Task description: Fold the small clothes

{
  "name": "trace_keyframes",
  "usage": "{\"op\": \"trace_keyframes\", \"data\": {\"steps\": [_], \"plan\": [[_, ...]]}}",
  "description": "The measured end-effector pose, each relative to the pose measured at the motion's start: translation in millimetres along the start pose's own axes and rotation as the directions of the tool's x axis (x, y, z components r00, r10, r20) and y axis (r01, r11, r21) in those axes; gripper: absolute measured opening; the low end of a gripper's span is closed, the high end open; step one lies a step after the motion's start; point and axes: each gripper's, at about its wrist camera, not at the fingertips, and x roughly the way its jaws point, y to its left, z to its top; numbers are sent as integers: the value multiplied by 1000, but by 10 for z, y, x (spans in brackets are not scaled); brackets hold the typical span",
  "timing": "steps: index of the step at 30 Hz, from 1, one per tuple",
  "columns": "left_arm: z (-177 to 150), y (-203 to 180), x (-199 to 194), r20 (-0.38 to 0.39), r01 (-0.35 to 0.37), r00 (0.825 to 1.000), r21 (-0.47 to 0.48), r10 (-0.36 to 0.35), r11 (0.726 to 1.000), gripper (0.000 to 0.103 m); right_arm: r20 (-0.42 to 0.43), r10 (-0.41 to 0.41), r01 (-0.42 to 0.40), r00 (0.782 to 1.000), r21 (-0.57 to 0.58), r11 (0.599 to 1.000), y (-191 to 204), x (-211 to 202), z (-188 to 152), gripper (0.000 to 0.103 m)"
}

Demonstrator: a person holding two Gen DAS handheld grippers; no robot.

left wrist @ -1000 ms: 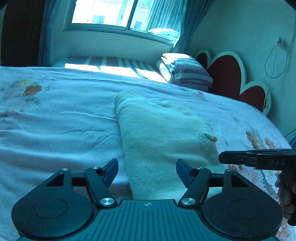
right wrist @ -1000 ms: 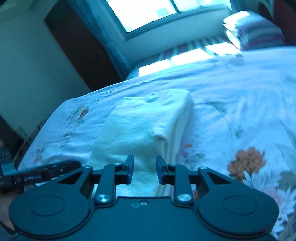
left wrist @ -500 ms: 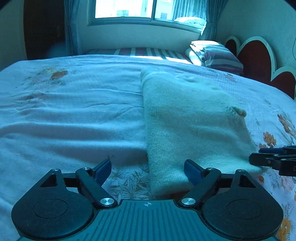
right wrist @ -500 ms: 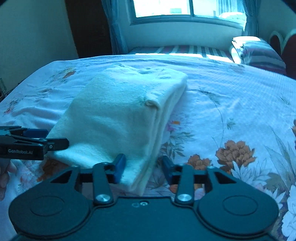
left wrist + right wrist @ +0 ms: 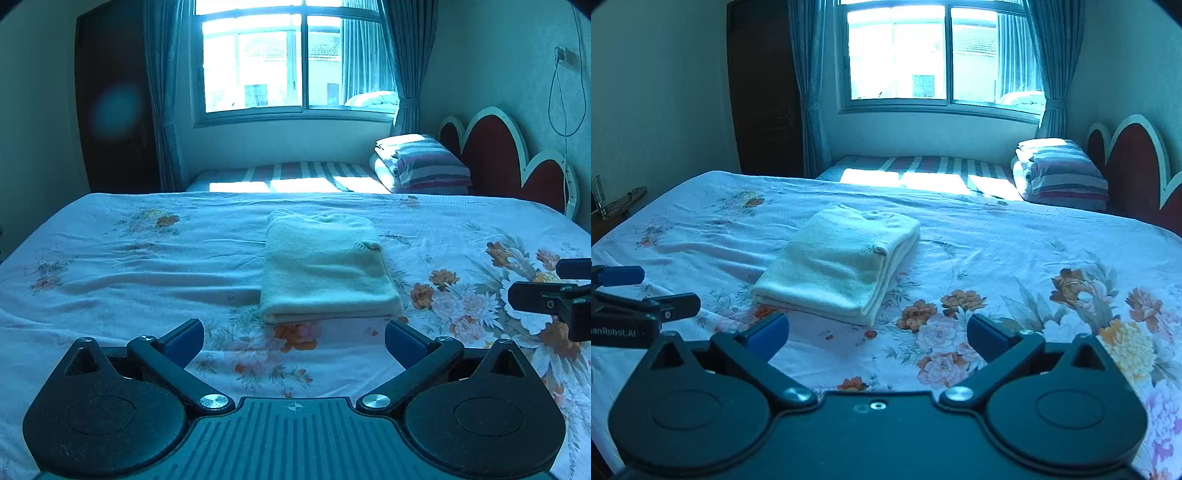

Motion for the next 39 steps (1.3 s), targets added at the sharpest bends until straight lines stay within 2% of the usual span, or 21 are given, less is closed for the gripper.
{"op": "trace_keyframes", "data": {"steps": [5, 9, 17, 39], "plan": [[-124, -46, -412, 33, 16, 999, -32, -15, 999, 103, 64, -17, 16, 998, 19, 1000, 44, -432, -92, 103], [-178, -83, -686, 68, 25, 997, -40, -22, 999, 103, 83, -28, 26, 996, 20, 999, 81, -663, -164, 103], [-241, -162, -1025, 116, 33, 993, -36, -28, 999, 103, 112, -43, 41, 993, 26, 999, 101, -930, -271, 103], [-148, -275, -1060, 145, 84, 986, -17, -80, 996, 103, 148, -88, 81, 985, 49, 996, 65, -1113, -278, 103]]}}
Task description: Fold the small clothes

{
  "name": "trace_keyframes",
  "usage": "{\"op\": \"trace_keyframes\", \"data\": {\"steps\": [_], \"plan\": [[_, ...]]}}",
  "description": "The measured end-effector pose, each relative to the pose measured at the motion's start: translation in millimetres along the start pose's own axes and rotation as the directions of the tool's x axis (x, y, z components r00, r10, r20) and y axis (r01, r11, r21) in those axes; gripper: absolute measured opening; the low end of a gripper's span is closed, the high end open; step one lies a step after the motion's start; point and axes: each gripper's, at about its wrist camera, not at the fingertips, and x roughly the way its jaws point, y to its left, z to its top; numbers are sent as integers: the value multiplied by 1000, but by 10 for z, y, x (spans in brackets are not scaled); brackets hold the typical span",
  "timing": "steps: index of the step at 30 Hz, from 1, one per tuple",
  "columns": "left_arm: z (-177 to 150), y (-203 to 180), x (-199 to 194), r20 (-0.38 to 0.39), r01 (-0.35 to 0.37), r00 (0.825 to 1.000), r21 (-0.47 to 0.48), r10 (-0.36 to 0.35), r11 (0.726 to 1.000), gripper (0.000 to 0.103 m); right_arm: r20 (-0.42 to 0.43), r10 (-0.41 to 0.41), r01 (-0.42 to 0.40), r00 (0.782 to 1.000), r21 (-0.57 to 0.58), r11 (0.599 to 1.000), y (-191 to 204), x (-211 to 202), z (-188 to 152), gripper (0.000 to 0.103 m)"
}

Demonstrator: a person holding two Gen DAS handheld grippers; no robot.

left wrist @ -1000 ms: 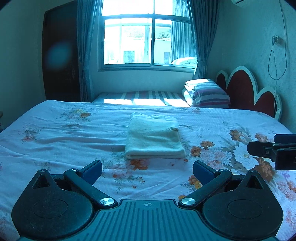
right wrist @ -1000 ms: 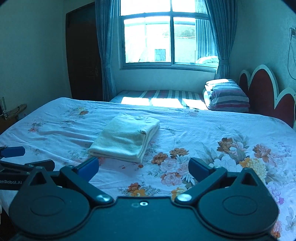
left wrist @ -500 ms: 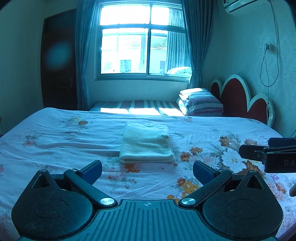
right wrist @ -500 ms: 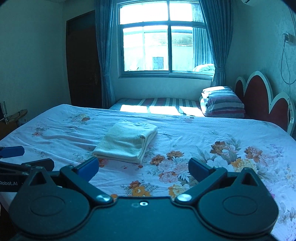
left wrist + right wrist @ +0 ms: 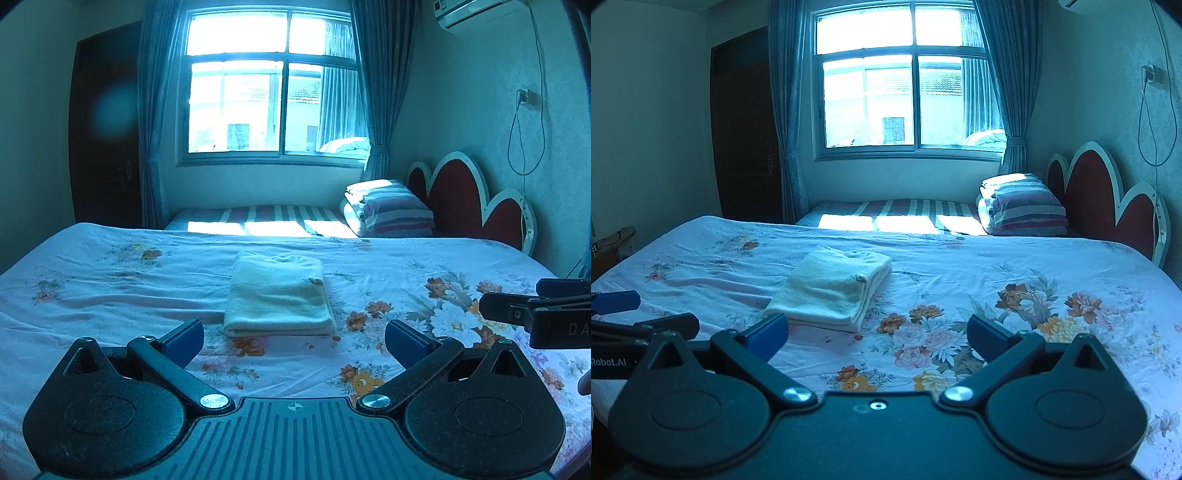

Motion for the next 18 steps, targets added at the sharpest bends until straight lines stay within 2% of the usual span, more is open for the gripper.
{"op": "trace_keyframes", "data": {"steps": [18], "plan": [[42, -7, -49, 20, -2, 1000, 10, 1, 1000, 103, 2, 1, -1, 1000, -2, 1000, -2, -26, 21, 103]]}}
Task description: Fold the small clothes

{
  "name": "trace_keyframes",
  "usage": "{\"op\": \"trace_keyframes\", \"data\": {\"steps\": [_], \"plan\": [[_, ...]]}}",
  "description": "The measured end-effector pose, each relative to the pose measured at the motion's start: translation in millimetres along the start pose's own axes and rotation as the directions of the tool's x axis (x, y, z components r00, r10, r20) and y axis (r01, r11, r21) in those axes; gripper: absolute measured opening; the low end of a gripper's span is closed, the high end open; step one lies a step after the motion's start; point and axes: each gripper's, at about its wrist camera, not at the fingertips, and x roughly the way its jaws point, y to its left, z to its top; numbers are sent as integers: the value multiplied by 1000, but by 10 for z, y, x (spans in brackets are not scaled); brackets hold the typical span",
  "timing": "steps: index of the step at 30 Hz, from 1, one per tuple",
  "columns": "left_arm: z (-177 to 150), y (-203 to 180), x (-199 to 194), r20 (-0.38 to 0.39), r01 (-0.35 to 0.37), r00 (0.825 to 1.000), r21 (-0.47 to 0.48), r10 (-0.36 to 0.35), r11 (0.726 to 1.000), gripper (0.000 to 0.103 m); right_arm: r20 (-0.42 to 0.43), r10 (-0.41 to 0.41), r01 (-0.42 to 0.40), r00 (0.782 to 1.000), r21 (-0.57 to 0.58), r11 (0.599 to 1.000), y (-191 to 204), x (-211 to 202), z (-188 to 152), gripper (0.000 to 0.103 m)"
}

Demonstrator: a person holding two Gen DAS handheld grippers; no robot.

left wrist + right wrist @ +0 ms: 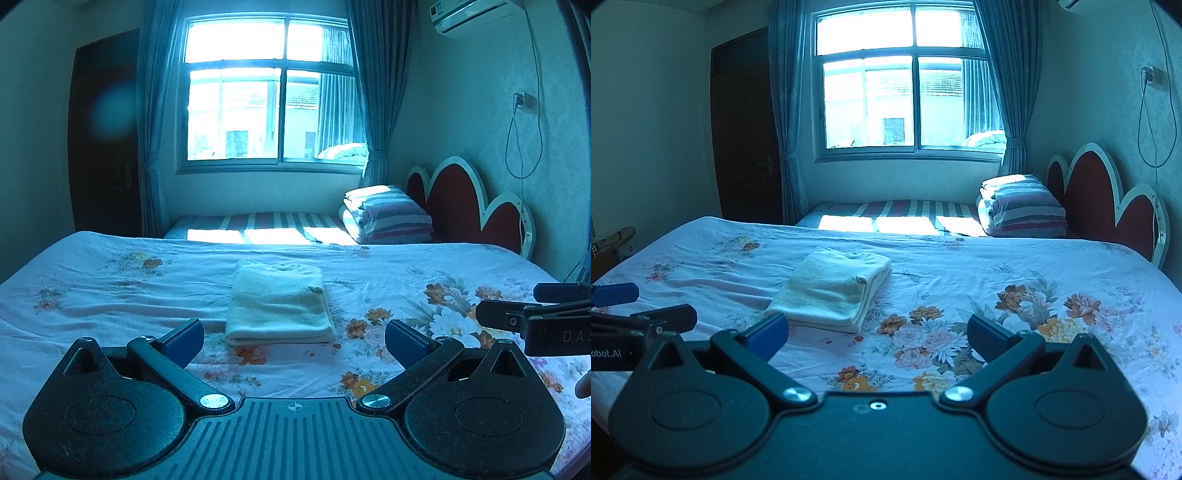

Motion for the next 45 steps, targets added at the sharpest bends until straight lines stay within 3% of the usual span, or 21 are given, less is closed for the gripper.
{"op": "trace_keyframes", "data": {"steps": [45], "plan": [[14, 51, -15, 22, -1, 1000, -4, 1, 1000, 103, 13, -2, 2, 1000, -15, 1000, 58, -7, 38, 103]]}}
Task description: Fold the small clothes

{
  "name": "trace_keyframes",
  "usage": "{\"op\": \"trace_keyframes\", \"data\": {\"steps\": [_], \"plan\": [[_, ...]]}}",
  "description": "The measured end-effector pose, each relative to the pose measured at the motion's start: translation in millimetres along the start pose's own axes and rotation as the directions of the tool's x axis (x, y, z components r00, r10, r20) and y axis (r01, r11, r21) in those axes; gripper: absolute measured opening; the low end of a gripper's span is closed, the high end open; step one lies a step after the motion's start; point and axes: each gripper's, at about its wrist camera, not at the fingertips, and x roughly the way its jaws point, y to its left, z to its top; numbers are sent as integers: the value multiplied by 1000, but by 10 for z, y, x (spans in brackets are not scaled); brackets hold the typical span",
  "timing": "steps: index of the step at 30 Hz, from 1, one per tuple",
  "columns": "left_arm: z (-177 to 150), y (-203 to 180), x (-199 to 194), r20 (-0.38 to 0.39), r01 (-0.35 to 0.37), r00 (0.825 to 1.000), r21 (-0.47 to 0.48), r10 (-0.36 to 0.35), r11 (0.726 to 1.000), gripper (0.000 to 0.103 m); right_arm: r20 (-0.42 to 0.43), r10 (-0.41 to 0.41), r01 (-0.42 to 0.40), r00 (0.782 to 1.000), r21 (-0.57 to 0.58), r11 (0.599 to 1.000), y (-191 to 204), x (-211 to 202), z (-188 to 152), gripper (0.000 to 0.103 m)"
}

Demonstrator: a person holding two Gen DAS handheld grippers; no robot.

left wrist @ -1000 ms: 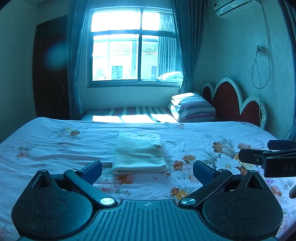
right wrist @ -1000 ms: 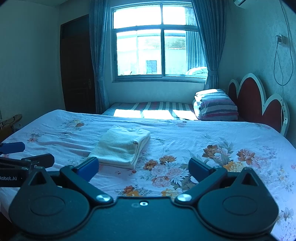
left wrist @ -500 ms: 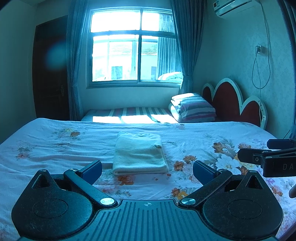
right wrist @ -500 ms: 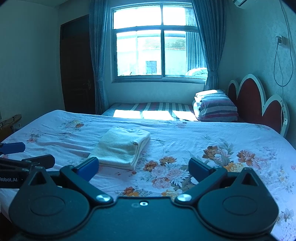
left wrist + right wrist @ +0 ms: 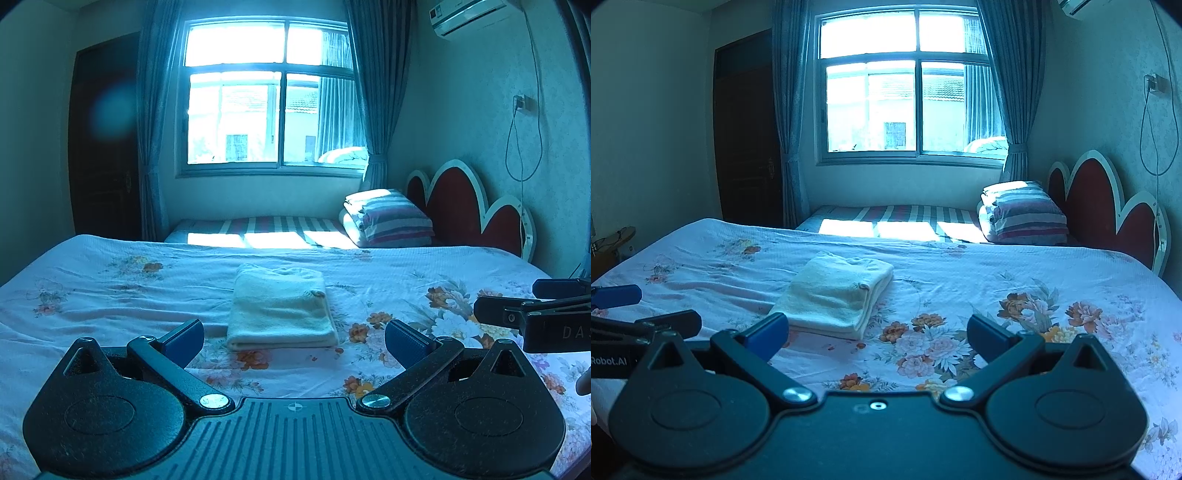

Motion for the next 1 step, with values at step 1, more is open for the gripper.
{"op": "trace_keyframes", "data": {"steps": [1], "plan": [[1, 2, -6, 5, 1, 1000, -4, -1, 1000, 103, 0, 1, -1, 1000, 2, 1000, -1, -1, -1, 103]]}}
